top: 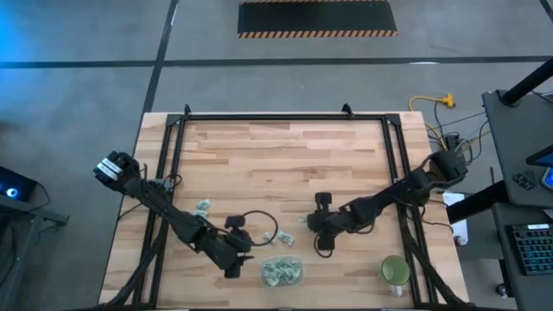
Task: Pick and place Stevia / Truvia into bins
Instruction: Put the stevia packet into the transparent container
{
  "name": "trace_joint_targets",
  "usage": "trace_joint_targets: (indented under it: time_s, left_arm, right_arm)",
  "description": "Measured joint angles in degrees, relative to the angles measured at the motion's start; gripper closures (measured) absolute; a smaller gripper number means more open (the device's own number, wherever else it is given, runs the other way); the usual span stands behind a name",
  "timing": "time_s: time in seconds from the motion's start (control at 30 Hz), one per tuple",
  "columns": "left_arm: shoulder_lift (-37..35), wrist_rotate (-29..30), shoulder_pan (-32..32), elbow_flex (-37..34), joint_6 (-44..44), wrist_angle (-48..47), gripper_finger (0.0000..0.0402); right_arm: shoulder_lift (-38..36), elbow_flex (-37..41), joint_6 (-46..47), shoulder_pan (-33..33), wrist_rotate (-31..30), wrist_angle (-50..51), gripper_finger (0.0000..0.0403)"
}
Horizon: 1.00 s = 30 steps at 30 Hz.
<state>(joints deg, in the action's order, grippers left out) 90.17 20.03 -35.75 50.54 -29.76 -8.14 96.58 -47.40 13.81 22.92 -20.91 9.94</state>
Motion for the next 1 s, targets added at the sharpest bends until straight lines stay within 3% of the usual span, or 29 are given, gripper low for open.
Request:
trace_joint_targets:
  time_s: [0.1,0.37,0.63,1.0]
  left_arm:
    - [0.0,0.71,0.0,-0.41,-1.14,-1.79,0.0224]
    - [0.0,7.51,0.13,-0.59,-11.91,-13.66,0.0224]
    - [0.0,9.3,0.15,-2.26,-18.05,-14.78,0.0224]
    - [0.0,9.29,0.15,-2.33,-17.94,-14.36,0.0224]
  right_arm:
    - [-0.61,0.0,-1.6,0.88,1.95,-3.69,0.0394]
    - [-0.72,-0.09,-9.29,3.19,14.95,-19.05,0.0394]
    - [1.93,-0.35,-10.84,4.12,22.62,-30.77,0.0394]
    - [9.81,-7.62,-10.85,4.15,32.52,-26.94,0.0394]
